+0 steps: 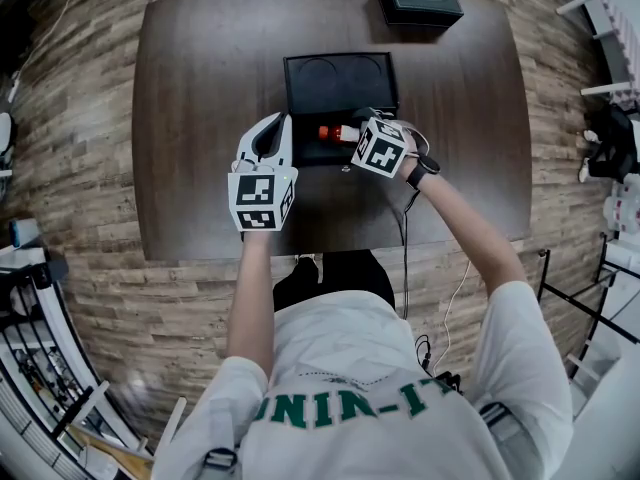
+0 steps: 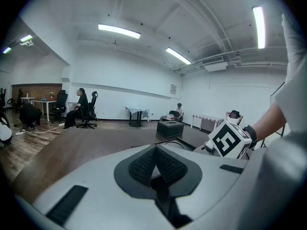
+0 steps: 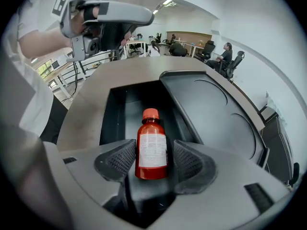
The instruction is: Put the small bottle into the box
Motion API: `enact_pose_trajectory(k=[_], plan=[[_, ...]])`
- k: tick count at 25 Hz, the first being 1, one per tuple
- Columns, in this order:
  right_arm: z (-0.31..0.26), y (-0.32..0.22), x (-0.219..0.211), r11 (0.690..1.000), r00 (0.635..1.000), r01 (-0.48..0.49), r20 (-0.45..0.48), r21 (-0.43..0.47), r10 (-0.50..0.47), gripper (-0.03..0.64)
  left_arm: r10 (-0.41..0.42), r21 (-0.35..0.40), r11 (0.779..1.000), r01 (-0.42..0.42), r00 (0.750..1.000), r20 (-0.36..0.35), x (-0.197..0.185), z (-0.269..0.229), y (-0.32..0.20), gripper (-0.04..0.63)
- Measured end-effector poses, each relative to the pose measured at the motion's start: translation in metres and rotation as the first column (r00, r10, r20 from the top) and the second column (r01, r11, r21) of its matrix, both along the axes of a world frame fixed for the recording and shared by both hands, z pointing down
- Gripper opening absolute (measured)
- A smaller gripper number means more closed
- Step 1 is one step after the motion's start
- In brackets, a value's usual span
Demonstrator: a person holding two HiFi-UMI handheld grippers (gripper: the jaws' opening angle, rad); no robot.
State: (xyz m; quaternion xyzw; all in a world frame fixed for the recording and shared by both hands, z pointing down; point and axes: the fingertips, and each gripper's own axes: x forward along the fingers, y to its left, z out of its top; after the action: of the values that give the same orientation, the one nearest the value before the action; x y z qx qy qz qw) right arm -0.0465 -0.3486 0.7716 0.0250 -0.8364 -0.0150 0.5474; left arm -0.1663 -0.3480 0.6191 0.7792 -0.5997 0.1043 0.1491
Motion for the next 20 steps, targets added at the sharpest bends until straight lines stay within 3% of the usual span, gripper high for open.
enact_pose_trajectory(k=[12,20], plan=[[-0.052,0.006,0.020,0.995,0.991,-0.097,0.090,-0.024,0.098,0.265,0.002,-0.017,1.000,-0.002,1.000,0.002,0.006,-0.018,0.004,0.012],[-0.123,-0.022,0.041,0.966,0.940,-0.259,0.234,0.017,0.248,0.264,0.014,0.011,1.000,-0.014,1.000,0.024,0.011,-0.056,-0.006,0.012]])
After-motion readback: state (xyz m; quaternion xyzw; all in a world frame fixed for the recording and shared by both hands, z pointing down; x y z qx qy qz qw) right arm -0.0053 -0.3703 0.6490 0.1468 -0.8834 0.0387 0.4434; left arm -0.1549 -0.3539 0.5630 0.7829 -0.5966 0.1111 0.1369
